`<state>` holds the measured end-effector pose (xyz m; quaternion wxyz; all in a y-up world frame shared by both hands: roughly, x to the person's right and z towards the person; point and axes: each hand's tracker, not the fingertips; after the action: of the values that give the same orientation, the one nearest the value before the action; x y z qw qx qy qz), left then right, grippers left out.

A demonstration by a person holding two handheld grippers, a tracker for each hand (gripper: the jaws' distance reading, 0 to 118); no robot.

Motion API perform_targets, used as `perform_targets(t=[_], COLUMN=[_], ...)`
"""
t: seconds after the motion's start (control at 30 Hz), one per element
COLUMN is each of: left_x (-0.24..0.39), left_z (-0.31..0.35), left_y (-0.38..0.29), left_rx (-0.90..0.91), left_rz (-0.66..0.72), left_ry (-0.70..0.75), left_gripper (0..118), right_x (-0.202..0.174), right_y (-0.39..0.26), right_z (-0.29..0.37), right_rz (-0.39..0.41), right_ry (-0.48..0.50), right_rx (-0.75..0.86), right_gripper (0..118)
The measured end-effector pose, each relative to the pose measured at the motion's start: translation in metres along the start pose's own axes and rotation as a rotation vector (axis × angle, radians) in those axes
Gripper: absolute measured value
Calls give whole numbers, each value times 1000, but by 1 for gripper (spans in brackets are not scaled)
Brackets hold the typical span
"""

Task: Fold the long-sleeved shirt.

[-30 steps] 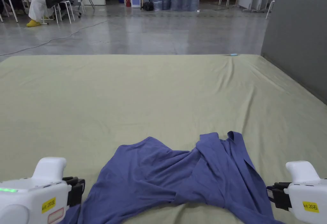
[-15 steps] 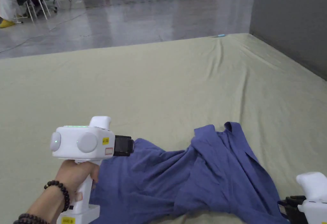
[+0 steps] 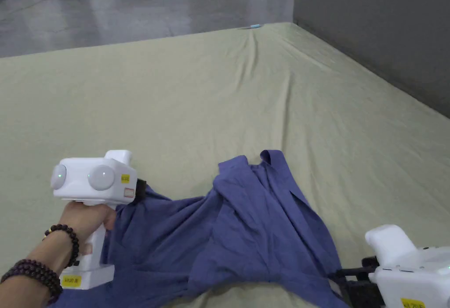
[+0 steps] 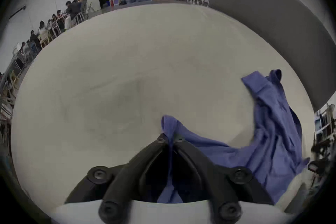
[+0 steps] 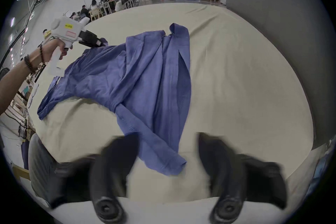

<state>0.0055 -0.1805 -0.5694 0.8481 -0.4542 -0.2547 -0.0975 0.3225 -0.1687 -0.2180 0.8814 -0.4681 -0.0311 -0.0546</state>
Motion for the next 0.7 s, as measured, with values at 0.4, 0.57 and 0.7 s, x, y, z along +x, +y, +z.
perform_targets(t=[0.4, 0.57, 0.7], left_x=[-20, -29, -39], left_z=[45, 100, 168], left_y=[-4, -4, 5], left_rx=[30, 138, 263], left_rz=[25, 80, 104], left_ry=[-4, -51, -63], left_gripper=[0, 0, 0], right_x=[-36, -29, -22], right_y=[-7, 18, 61], right_z=[-37, 3, 60], right_rz=[214, 189, 159], right_ry=[-58, -47, -24], right_rx=[-92, -39, 127], right_gripper=[2, 1, 1])
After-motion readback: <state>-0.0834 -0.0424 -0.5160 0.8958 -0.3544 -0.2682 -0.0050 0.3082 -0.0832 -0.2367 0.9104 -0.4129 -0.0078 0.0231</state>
